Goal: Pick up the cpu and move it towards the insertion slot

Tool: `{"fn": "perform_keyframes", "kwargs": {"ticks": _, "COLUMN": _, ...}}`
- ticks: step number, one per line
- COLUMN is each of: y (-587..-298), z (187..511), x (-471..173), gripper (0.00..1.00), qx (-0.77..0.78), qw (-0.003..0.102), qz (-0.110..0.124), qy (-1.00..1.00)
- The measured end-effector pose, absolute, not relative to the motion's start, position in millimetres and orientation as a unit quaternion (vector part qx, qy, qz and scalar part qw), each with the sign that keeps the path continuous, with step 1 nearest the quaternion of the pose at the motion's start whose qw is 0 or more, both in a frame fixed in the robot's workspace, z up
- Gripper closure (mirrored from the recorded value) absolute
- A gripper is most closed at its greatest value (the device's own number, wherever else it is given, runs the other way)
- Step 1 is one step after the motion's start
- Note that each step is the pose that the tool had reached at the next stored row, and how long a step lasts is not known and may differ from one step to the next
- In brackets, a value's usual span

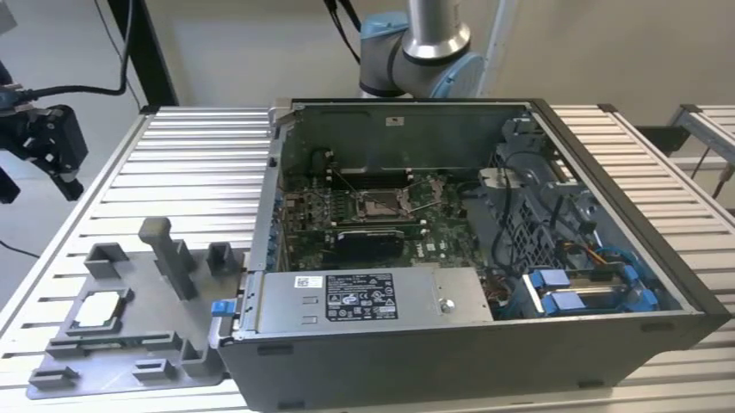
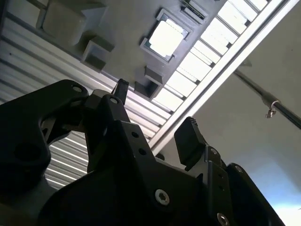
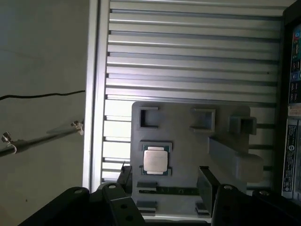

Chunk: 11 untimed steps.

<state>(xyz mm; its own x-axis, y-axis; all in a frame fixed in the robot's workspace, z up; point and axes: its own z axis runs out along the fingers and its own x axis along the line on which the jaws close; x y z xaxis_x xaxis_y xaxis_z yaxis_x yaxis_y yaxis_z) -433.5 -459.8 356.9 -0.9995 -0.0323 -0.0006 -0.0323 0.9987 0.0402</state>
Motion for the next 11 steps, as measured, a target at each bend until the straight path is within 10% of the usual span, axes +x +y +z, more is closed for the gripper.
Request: {"fn": "perform_keyframes", "kwargs": {"ticks": 11, "y": -460, "z": 337, "x": -434, "gripper": 0.00, "qx": 0.016, "qw": -0.004, "qz": -0.020, "qy": -1.000}}
